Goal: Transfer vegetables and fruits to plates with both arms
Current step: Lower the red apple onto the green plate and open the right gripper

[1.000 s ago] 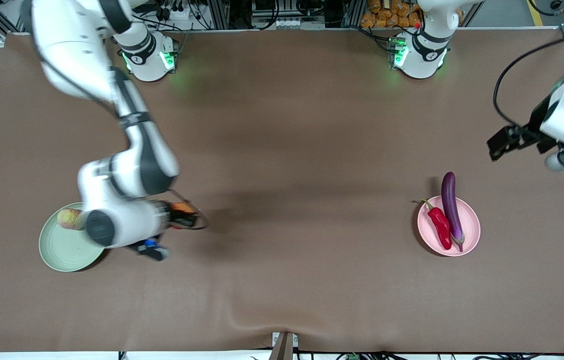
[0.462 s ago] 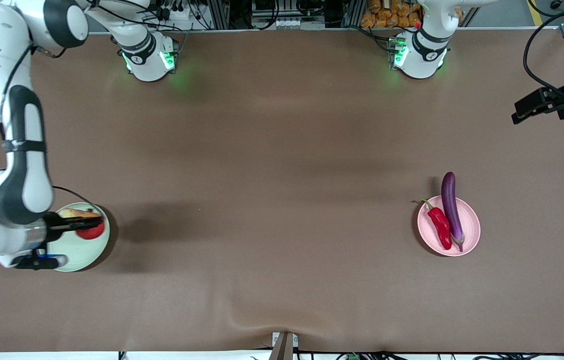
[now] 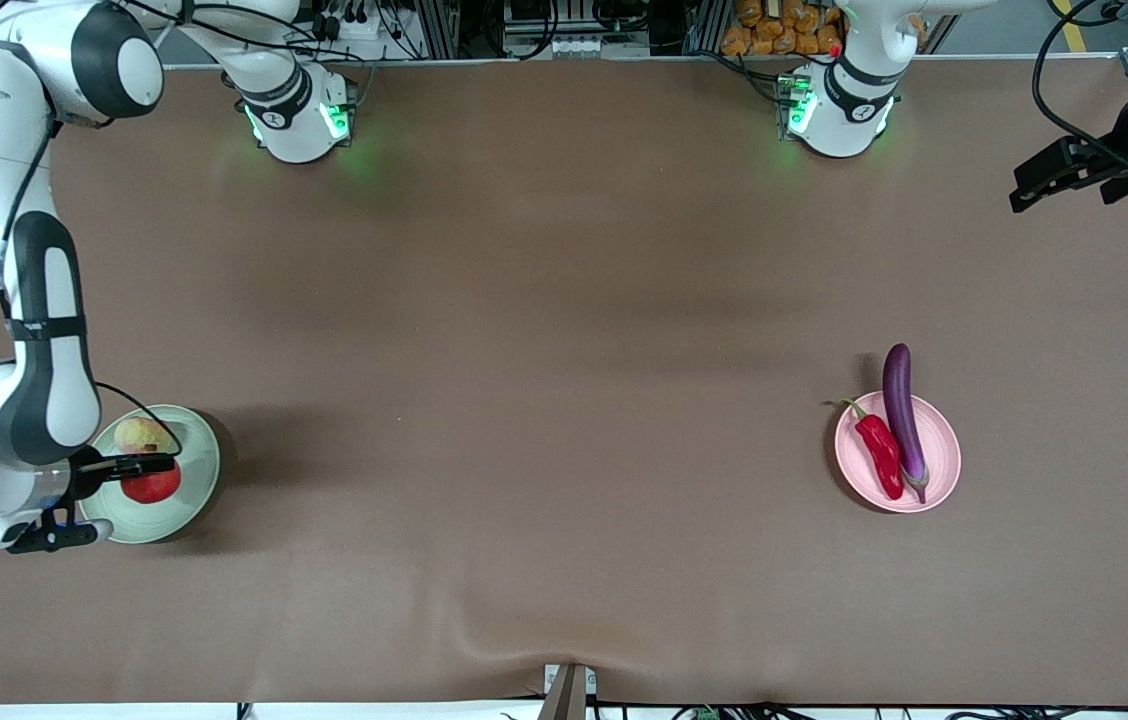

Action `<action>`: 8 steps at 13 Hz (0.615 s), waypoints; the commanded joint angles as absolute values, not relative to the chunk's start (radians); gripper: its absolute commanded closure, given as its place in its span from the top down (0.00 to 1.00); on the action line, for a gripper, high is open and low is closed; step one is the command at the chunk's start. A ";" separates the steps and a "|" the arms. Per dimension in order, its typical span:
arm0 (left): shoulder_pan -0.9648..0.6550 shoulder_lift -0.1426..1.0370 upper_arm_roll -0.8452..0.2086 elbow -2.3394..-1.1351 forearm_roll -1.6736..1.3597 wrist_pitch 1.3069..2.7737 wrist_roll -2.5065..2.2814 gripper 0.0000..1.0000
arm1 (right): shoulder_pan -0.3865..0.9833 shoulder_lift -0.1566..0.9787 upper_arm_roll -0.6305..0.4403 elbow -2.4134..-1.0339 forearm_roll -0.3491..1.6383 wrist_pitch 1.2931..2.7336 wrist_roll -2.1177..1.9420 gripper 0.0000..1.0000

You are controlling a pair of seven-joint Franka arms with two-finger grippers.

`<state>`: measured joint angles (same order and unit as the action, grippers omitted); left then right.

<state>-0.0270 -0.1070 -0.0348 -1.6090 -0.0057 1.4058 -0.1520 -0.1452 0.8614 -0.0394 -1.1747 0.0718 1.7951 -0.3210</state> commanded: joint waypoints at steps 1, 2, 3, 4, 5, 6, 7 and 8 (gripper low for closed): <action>-0.035 -0.126 -0.031 -1.620 -0.011 1.413 -0.146 1.00 | -0.146 0.854 -0.032 -1.187 0.061 1.801 -0.328 1.00; -0.035 -0.127 -0.043 -1.620 -0.008 1.413 -0.144 1.00 | -0.141 0.854 -0.032 -1.202 0.064 1.801 -0.327 1.00; -0.034 -0.133 -0.055 -1.623 -0.006 1.413 -0.140 1.00 | -0.144 0.854 -0.032 -1.204 0.067 1.801 -0.327 1.00; -0.034 -0.135 -0.058 -1.621 -0.006 1.413 -0.140 1.00 | -0.141 0.854 -0.032 -1.204 0.066 1.799 -0.327 1.00; -0.032 -0.135 -0.057 -1.620 -0.006 1.413 -0.138 1.00 | -0.141 0.850 -0.032 -1.203 0.067 1.795 -0.325 1.00; -0.029 -0.140 -0.058 -1.621 -0.006 1.411 -0.138 1.00 | -0.141 0.844 -0.031 -1.200 0.067 1.790 -0.327 1.00; -0.031 -0.140 -0.058 -1.620 -0.006 1.408 -0.138 1.00 | -0.147 0.833 -0.029 -1.193 0.069 1.780 -0.337 1.00; -0.031 -0.141 -0.060 -1.621 -0.006 1.407 -0.141 1.00 | -0.152 0.825 -0.022 -1.187 0.069 1.760 -0.336 1.00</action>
